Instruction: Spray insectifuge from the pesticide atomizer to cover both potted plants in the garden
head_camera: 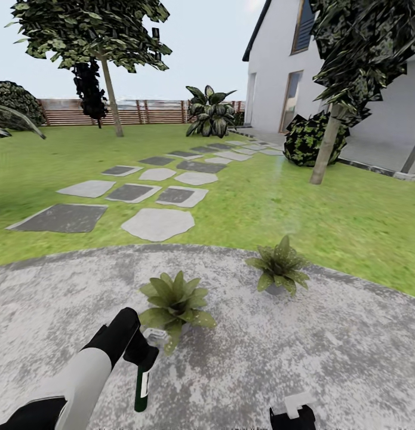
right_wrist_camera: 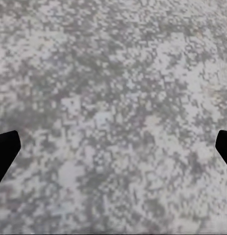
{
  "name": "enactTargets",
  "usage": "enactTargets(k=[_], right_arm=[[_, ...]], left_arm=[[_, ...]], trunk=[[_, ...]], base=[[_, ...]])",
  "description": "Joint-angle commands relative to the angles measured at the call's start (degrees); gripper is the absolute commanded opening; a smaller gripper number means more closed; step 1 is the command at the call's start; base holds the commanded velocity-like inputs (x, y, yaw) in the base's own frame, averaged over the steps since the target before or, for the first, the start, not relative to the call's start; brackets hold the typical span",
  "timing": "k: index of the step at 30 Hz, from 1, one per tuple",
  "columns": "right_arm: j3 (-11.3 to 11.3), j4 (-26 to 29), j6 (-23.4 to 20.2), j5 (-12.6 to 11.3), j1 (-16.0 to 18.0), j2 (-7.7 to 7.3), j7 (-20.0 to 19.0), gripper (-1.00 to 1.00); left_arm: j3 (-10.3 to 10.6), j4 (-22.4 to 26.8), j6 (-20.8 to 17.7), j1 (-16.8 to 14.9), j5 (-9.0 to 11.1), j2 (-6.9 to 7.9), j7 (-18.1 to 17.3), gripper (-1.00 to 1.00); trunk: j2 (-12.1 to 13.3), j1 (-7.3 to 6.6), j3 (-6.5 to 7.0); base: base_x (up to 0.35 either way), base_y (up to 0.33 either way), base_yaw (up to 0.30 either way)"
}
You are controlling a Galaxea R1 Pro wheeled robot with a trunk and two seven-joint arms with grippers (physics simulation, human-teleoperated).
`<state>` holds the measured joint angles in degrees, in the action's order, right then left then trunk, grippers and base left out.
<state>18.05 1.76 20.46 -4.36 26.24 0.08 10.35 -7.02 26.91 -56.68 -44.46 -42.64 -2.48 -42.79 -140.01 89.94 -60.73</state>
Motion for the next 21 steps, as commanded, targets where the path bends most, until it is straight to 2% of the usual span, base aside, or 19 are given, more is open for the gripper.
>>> enactTargets(k=[1, 5, 9, 21], right_arm=[[0.5, -0.1, 0.2, -0.4, 0.0, 0.01, 0.2, 1.0], [0.5, -0.1, 0.2, -0.5, 0.0, 0.01, 0.2, 1.0], [0.5, -0.1, 0.2, -0.5, 0.0, 0.01, 0.2, 1.0], [0.5, 0.0, 0.2, -0.5, 0.0, -0.16, 0.2, 1.0]], left_arm=[[-0.4, 0.1, -0.2, 0.0, -0.6, -0.07, -0.4, -1.0], [-0.4, 0.1, -0.3, 0.0, -0.6, -0.07, -0.4, -1.0], [-0.4, 0.1, -0.2, 0.0, -0.6, -0.14, -0.5, -1.0], [-0.4, 0.1, -0.3, -0.2, -0.6, -0.07, -0.5, -1.0]], trunk=[[0.0, -0.02, -0.05], [0.0, -0.02, -0.05], [0.0, -0.02, -0.05], [0.0, -0.02, -0.05]], base=[[-0.063, 0.281, 0.0], [-0.012, 0.299, -0.031], [-0.001, 0.257, -0.24], [0.0, 0.015, -0.022]])
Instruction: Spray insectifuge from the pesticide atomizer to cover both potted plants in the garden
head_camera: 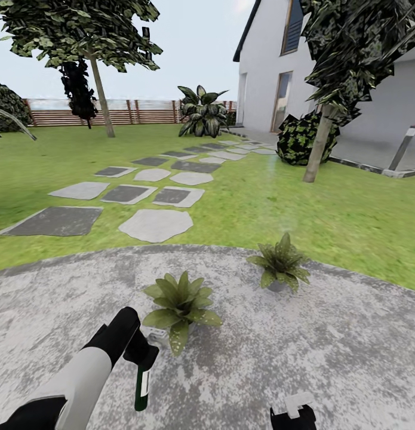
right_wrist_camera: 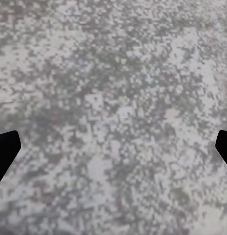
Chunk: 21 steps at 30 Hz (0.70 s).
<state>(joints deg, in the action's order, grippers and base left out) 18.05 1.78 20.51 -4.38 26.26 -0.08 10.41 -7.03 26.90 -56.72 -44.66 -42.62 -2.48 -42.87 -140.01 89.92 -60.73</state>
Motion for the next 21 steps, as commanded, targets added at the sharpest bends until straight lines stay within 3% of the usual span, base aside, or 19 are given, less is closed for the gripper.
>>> enactTargets(k=[1, 9, 17, 21], right_arm=[[0.5, 0.0, 0.1, -0.5, 0.0, 0.0, 0.1, 1.0], [0.5, 0.0, 0.1, -0.5, 0.0, 0.06, 0.1, 1.0], [0.5, 0.0, 0.2, -0.5, 0.0, 0.0, 0.1, 1.0], [0.5, 0.0, 0.2, -0.5, 0.0, -0.01, 0.1, 1.0]], left_arm=[[-0.4, 0.1, -0.3, 0.0, -0.6, -0.07, -0.5, -1.0], [-0.4, 0.1, -0.3, 0.1, -0.7, -0.07, -0.4, -1.0], [-0.4, 0.1, -0.4, 0.0, -0.7, 0.04, -0.4, -1.0], [-0.4, 0.1, -0.5, -0.3, -0.7, 1.48, -0.4, -1.0]], trunk=[[0.0, -0.01, -0.05], [0.0, -0.01, -0.05], [0.0, -0.01, -0.05], [0.0, -0.01, -0.05]], base=[[0.0, 0.073, 0.0], [0.0, 0.262, -0.118], [0.0, 0.031, -0.009], [0.161, 0.137, 0.0]])
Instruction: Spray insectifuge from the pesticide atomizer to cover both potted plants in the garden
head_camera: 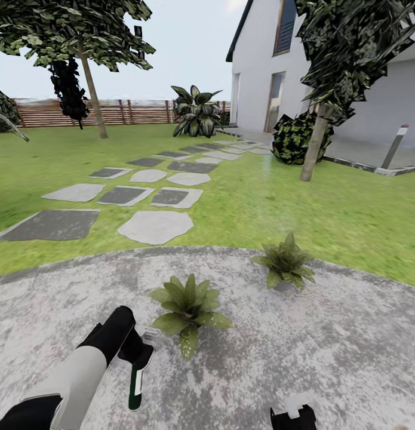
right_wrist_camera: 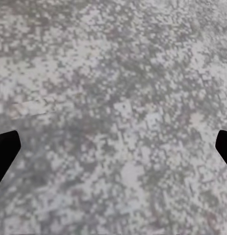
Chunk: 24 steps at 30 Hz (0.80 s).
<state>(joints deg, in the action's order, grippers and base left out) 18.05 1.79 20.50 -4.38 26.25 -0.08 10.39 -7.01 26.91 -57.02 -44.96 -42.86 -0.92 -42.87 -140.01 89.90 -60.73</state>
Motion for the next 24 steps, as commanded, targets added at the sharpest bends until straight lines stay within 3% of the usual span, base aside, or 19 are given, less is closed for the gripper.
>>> enactTargets(k=[1, 9, 12, 13, 15, 24], right_arm=[[0.5, 0.0, 0.2, -0.5, 0.0, -0.01, 0.2, 1.0], [0.5, 0.0, 0.2, -0.5, 0.0, -0.01, 0.2, 1.0], [0.5, 0.0, 0.2, -0.5, 0.0, -0.01, 0.2, 1.0], [0.5, 0.0, 0.2, -0.5, 0.0, 0.05, 0.2, 1.0], [0.5, 0.0, 0.2, -0.5, 0.0, 0.08, 0.2, 1.0], [0.5, 0.0, 0.2, -0.5, 0.0, -0.09, 0.2, 1.0]], left_arm=[[-0.5, 0.1, -0.2, 0.0, -0.5, 0.07, -0.5, -1.0], [-0.1, 0.0, -0.2, 0.5, -0.5, -0.14, -0.4, -1.0], [2.5, -0.1, -0.4, 0.6, -0.5, -0.08, -0.4, -1.0], [4.9, -0.1, -0.5, 0.6, -0.4, -0.06, -0.4, -1.0], [6.1, -0.1, -0.6, 0.7, -0.3, -0.03, -0.5, -1.0], [6.6, -0.2, -0.6, 0.7, -0.1, 0.01, -0.5, -1.0]], trunk=[[0.0, 0.01, -0.05], [0.0, 0.01, -0.05], [0.0, 0.01, -0.05], [0.0, 0.01, -0.05], [0.0, 0.01, -0.05], [0.0, 0.01, -0.05]], base=[[0.214, 0.237, 0.0], [0.084, 0.312, -0.193], [0.002, 0.335, -0.267], [0.0, 0.335, -0.268], [0.092, 0.307, -0.227], [0.219, 0.121, -0.026]])
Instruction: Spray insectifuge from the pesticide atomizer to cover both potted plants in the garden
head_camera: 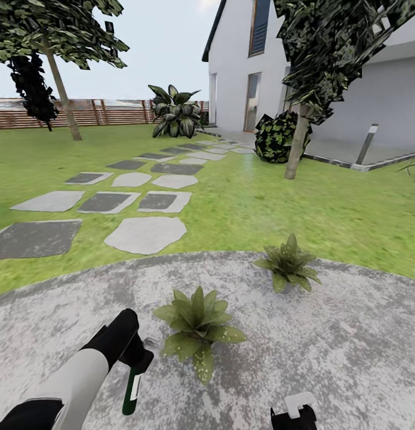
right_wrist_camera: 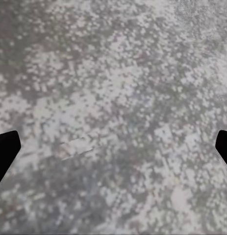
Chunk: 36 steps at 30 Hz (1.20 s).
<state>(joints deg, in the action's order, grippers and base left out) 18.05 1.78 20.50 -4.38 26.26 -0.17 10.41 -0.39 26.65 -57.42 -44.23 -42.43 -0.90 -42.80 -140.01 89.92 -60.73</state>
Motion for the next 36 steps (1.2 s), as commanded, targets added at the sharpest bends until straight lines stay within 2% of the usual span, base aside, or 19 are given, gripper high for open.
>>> enactTargets(k=[1, 3, 5, 7, 9, 12, 14, 17, 19, 22, 27, 31, 33, 35, 36], right_arm=[[0.5, 0.0, 0.1, -0.5, 0.0, -0.01, 0.1, 1.0], [0.5, 0.0, 0.1, -0.5, 0.0, -0.01, 0.1, 1.0], [0.5, 0.0, 0.1, -0.5, 0.0, -0.01, 0.1, 1.0], [0.5, 0.0, 0.1, -0.5, 0.0, 0.04, 0.1, 1.0], [0.5, 0.0, 0.1, -0.5, 0.0, 0.13, 0.1, 1.0], [0.5, 0.0, 0.1, -0.5, 0.0, 0.16, 0.1, 1.0], [0.5, 0.0, 0.1, -0.5, 0.0, 0.17, 0.1, 1.0], [0.5, 0.0, 0.1, -0.5, 0.0, 0.17, 0.1, 1.0], [0.5, 0.0, 0.1, -0.5, 0.0, 0.17, 0.1, 1.0], [0.5, 0.0, 0.1, -0.5, 0.0, 0.17, 0.1, 1.0], [0.5, 0.0, 0.1, -0.5, 0.0, 0.17, 0.1, 1.0], [0.5, 0.0, 0.1, -0.5, 0.0, 0.17, 0.1, 1.0], [0.5, 0.0, 0.1, -0.5, 0.0, 0.17, 0.1, 1.0], [0.5, -0.1, 0.1, -0.4, 0.0, 0.15, 0.1, 1.0], [0.5, -0.1, 0.1, -0.4, 0.0, 0.13, 0.1, 1.0]], left_arm=[[0.0, -0.1, 0.0, 0.0, -0.6, 0.05, -0.5, -1.0], [-0.1, -0.4, 0.1, 0.1, -0.6, 0.19, -0.5, -1.0], [-0.2, -0.7, 0.4, 1.6, -0.6, 1.63, -0.6, -1.0], [-0.1, -0.5, 0.6, 2.3, -0.4, 2.27, -0.6, -1.0], [-0.3, -0.4, 0.7, 2.6, -0.3, 1.86, -0.6, -1.0], [-0.4, -0.1, 0.7, 2.7, -0.4, -0.31, -0.6, -1.0], [-0.3, 0.1, 0.6, 2.7, -0.3, -0.7, -0.6, -1.0], [-0.6, 0.2, 0.7, 2.7, -0.3, 0.38, -0.6, -1.0], [-0.7, 0.2, 0.6, 2.7, -0.2, 2.46, -0.6, -1.0], [-0.7, 0.2, 0.6, 2.7, -0.1, 3.06, -0.6, -1.0], [-0.6, 0.3, 0.4, 2.7, 0.0, 2.41, -0.6, -1.0], [-0.5, 0.3, -0.1, 2.1, 0.1, 0.58, -0.7, -1.0], [-0.4, 0.2, -0.3, 1.9, 0.2, 0.43, -2.5, -1.0], [0.6, 0.3, -0.1, 0.7, -0.8, 0.96, -9.5, -1.0], [1.8, 0.2, -0.1, -0.1, -1.5, 1.18, -10.7, -1.0]], trunk=[[0.0, -0.01, -0.05], [0.0, -0.01, -0.05], [0.0, -0.01, -0.05], [0.0, -0.01, -0.05], [0.0, -0.01, -0.05], [0.0, -0.01, -0.05], [0.0, -0.01, -0.05], [0.0, -0.01, -0.05], [0.0, -0.01, -0.05], [0.0, -0.01, -0.05], [0.0, -0.01, -0.05], [0.0, -0.01, -0.05], [0.0, -0.01, -0.05], [0.0, -0.01, -0.05], [0.0, -0.01, -0.05]], base=[[0.025, 0.003, 0.0], [0.013, 0.002, 0.0], [0.003, 0.0, 0.0], [0.001, 0.0, 0.0], [0.0, 0.0, 0.0], [0.0, 0.0, 0.0], [0.0, 0.0, -0.055], [0.0, 0.0, -0.236], [0.0, 0.0, -0.273], [0.0, 0.0, -0.28], [0.0, 0.0, -0.266], [0.0, 0.0, -0.046], [0.0, 0.0, -0.004], [0.0, 0.0, -0.001], [0.0, 0.0, 0.0]])
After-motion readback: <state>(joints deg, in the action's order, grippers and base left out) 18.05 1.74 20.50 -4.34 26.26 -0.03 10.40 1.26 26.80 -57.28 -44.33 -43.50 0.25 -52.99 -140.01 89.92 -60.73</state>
